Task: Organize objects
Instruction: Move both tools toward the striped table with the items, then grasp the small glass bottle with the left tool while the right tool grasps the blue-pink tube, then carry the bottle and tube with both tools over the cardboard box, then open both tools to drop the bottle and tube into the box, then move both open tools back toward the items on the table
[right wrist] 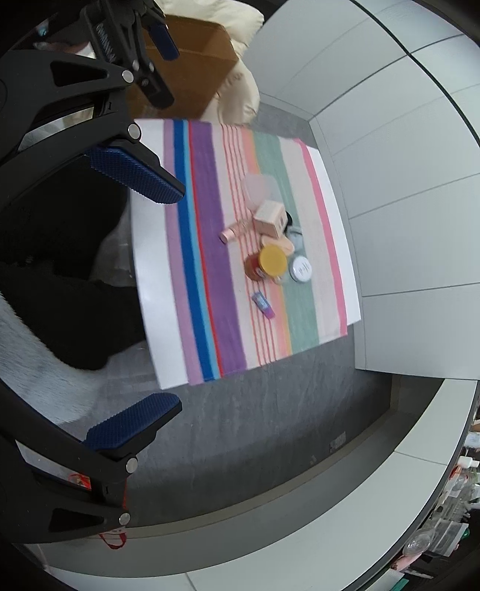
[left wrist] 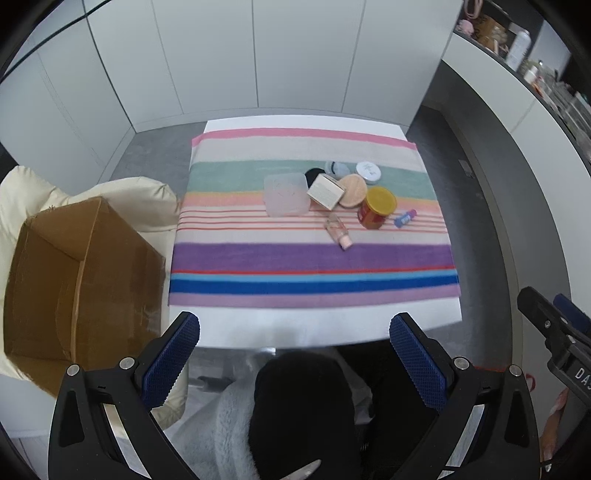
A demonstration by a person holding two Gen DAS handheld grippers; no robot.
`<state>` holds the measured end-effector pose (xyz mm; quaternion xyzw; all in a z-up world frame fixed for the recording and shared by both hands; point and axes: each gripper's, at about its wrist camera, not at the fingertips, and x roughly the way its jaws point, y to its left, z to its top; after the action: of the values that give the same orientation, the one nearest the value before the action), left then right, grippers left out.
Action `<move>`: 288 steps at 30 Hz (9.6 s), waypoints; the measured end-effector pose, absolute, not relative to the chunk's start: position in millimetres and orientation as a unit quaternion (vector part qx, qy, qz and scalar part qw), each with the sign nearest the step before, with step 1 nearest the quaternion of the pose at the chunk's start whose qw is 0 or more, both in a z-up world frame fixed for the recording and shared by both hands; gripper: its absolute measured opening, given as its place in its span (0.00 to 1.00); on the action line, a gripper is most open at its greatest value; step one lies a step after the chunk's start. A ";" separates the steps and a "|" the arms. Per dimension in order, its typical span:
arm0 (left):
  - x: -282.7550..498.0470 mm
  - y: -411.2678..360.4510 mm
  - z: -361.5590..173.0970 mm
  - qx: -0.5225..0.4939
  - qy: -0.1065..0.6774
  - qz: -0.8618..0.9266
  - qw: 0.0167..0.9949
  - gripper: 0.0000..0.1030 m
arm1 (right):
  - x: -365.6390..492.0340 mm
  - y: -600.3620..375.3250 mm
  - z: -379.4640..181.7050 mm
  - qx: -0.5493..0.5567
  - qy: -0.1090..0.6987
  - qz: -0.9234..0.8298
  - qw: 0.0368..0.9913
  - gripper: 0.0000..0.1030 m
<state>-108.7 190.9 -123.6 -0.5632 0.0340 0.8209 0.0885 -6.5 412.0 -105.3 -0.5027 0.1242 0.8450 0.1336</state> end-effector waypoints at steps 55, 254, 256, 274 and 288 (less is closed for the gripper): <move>-260.8 334.9 -353.7 -0.514 0.183 0.786 0.291 0.27 | -162.1 493.3 -354.3 -0.502 0.050 0.864 -0.002 0.59; -69.2 -209.0 -137.6 -0.504 -0.124 0.833 -0.191 0.78 | -90.1 -51.5 -168.3 -0.501 -0.112 0.810 -0.283 0.98; -69.0 -206.9 -138.6 -0.506 -0.128 0.831 -0.192 0.78 | -89.5 -47.8 -168.5 -0.501 -0.117 0.812 -0.274 0.98; -85.9 -124.6 -130.7 -0.503 -0.083 0.852 -0.122 0.78 | -86.0 66.9 -155.5 -0.503 -0.057 0.843 -0.179 0.98; -121.0 -21.7 -121.4 -0.491 -0.011 0.870 -0.043 0.78 | -73.3 180.4 -146.9 -0.502 -0.001 0.860 -0.084 0.98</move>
<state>-121.0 -21.7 -121.4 -0.4912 -0.0115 0.8699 -0.0430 -73.3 180.4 -146.9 -0.5025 -0.0008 0.8605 -0.0845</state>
